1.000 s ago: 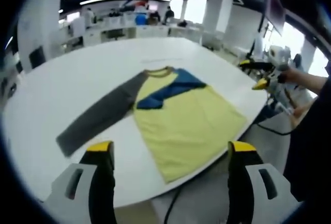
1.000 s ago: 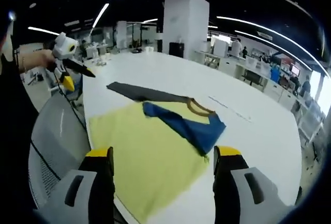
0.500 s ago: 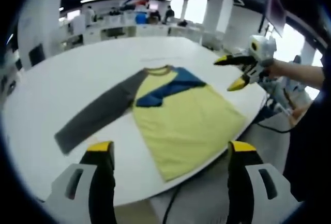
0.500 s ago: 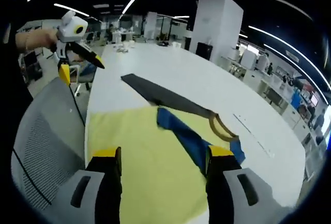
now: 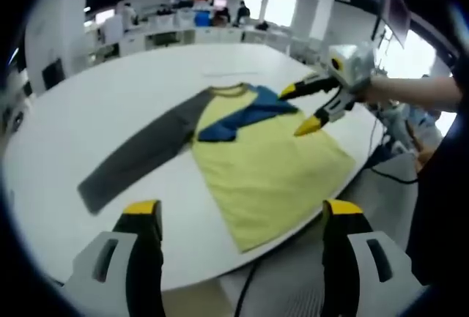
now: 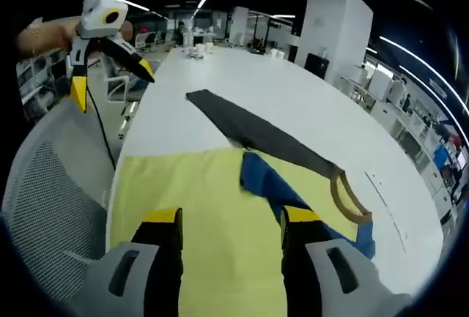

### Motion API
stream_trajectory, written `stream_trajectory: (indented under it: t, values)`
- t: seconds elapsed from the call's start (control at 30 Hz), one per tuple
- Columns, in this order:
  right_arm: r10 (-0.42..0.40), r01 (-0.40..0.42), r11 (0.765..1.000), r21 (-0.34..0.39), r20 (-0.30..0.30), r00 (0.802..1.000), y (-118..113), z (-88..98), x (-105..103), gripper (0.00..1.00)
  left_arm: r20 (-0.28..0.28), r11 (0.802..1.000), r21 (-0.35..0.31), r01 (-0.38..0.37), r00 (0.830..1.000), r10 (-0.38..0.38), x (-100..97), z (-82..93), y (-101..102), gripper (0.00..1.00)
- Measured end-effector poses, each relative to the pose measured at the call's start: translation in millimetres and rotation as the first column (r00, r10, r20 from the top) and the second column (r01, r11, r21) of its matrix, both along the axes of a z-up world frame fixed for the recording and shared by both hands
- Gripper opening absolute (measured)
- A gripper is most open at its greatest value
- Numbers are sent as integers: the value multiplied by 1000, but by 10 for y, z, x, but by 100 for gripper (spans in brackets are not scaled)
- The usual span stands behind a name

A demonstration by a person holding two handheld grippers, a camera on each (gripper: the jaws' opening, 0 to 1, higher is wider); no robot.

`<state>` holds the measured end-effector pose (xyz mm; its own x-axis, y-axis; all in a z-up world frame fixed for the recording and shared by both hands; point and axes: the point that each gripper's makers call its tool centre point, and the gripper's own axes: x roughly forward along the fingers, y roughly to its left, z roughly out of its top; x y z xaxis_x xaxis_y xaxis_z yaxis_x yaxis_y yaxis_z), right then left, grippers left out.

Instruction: Fold the garment on the visible template until the final outline fits inside the template.

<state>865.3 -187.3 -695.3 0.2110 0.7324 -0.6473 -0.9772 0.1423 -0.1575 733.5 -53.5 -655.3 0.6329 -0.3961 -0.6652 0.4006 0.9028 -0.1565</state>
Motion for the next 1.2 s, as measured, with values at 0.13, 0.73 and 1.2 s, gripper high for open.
stream_trajectory:
  t: [0.13,0.73,1.2]
  values:
    - [8,-8,1000,0,-30,1000,162,-98,81,45,-22,1000,3,2,1000,-2,-6,-87,4,86]
    - [-26,24,998,-63,-32,999,496,-522,369,28,-66,999,4,-32,997,32,28,-239,187,86]
    - [-55,53,995,-88,-20,998,614,-692,466,15,-91,998,9,-60,994,61,21,-317,313,85]
